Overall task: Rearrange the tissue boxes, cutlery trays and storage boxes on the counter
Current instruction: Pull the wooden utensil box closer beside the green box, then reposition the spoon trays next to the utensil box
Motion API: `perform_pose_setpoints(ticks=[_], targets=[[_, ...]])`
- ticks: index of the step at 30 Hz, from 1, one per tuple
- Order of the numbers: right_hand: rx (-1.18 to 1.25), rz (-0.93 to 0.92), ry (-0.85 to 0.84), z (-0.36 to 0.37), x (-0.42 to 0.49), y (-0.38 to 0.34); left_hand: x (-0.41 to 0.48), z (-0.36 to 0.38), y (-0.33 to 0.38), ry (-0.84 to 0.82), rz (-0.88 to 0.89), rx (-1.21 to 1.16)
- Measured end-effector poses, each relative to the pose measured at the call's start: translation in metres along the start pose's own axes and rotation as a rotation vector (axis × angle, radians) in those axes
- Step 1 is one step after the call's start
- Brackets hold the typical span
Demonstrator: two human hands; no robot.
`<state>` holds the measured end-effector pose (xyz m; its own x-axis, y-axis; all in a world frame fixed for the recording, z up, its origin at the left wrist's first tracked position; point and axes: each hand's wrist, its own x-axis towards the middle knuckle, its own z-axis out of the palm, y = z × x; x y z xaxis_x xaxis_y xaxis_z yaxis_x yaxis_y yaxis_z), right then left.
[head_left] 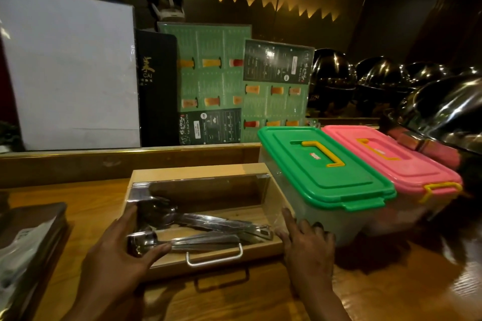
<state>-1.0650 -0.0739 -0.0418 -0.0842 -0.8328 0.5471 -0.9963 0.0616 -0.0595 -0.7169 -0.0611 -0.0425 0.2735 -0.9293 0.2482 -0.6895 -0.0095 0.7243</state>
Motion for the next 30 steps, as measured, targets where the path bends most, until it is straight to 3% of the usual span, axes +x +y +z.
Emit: perform_pose_setpoints(ticks=[16, 21, 23, 25, 28, 30], targets=[[0.034, 0.036, -0.025, 0.007, 0.000, 0.004, -0.008, -0.006, 0.006, 0.024, 0.061, -0.034], [0.031, 0.086, -0.181, -0.010, 0.007, -0.009, -0.010, -0.019, 0.010, -0.053, 0.091, -0.077], [0.148, 0.088, -0.191, -0.011, 0.007, -0.016, -0.014, -0.028, 0.006, -0.062, 0.093, -0.093], [0.345, 0.102, -0.085, -0.012, -0.001, -0.035, -0.018, -0.042, -0.003, -0.050, 0.056, -0.081], [0.606, -0.122, 0.035, -0.027, -0.019, -0.090, -0.020, -0.075, -0.027, -0.023, 0.037, -0.001], [0.706, -0.267, -0.043, -0.042, -0.033, -0.134, -0.018, -0.100, -0.043, 0.004, 0.060, 0.040]])
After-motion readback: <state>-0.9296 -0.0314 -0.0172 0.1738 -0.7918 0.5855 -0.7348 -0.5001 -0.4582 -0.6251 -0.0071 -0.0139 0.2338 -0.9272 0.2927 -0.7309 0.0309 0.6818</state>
